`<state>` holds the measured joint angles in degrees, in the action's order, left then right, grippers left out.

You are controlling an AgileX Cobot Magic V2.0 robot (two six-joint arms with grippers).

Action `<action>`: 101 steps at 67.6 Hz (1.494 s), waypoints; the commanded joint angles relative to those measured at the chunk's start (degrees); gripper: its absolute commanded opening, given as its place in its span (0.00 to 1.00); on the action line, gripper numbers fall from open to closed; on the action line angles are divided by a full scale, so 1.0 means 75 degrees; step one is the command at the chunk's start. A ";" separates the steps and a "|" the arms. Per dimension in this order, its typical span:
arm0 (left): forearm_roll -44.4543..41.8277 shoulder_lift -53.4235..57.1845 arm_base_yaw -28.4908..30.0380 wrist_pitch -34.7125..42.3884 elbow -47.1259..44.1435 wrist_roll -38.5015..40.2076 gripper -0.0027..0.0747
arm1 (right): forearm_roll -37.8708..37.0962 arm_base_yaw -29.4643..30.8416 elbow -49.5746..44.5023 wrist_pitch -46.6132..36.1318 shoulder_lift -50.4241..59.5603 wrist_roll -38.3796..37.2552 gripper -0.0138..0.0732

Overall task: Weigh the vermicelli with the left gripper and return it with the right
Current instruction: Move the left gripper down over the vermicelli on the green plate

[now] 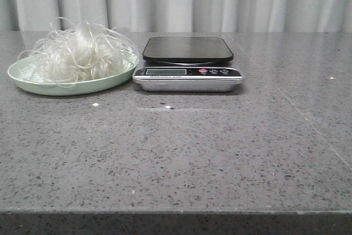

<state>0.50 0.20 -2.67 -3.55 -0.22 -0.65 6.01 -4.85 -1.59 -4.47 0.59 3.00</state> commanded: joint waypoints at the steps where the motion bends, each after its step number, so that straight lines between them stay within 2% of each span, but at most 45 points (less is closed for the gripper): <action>1: -0.0003 0.0154 0.0008 0.0625 -0.0041 0.0087 0.20 | -0.0074 0.0051 0.0062 -0.0635 0.0124 0.0061 0.34; 59: -0.0067 0.0154 0.0008 0.0929 -0.0041 0.0019 0.20 | -0.0074 0.0051 0.0062 -0.0628 0.0124 0.0061 0.34; 63: -0.0108 0.0154 0.0008 0.1277 -0.0041 -0.0001 0.20 | -0.0074 0.0051 0.0062 -0.0628 0.0124 0.0061 0.34; 72: 0.0253 0.0154 0.0025 0.3435 0.0072 0.0087 0.20 | -0.0074 0.0051 0.0062 -0.0628 0.0124 0.0061 0.34; 75: 0.0254 0.0154 0.0025 0.3656 0.0204 0.0087 0.20 | -0.0074 0.0051 0.0062 -0.0628 0.0124 0.0061 0.34; 79: 0.0254 0.0112 0.0025 0.3364 0.0724 0.0087 0.20 | -0.0074 0.0051 0.0062 -0.0628 0.0124 0.0061 0.34; 82: 0.0096 -0.0069 0.0025 0.2530 0.1262 0.0087 0.20 | -0.0074 0.0051 0.0062 -0.0628 0.0124 0.0061 0.34; 83: 0.0096 -0.0069 0.0025 0.2530 0.1262 0.0087 0.20 | -0.0074 0.0051 0.0062 -0.0628 0.0124 0.0061 0.34; 84: -0.0067 -0.0219 0.0025 0.2020 0.1590 0.0087 0.20 | -0.0074 0.0051 0.0062 -0.0628 0.0124 0.0061 0.34; 85: -0.0067 -0.0219 0.0025 0.2020 0.1673 0.0087 0.20 | -0.0074 0.0051 0.0062 -0.0628 0.0124 0.0061 0.34; 88: -0.0067 -0.0681 0.0025 0.0943 0.2303 0.0087 0.20 | -0.0074 0.0051 0.0062 -0.0628 0.0124 0.0061 0.34; 96: 0.0119 -0.1695 0.0025 -0.0597 0.3406 0.0087 0.20 | -0.0074 0.0051 0.0062 -0.0628 0.0124 0.0061 0.34; 101: 0.0215 -0.2143 0.0025 -0.1108 0.3786 0.0087 0.20 | -0.0074 0.0051 0.0062 -0.0628 0.0124 0.0061 0.34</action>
<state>0.91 -10.98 -2.55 -8.48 23.25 -0.65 6.01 -4.85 -1.59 -4.47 0.59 3.00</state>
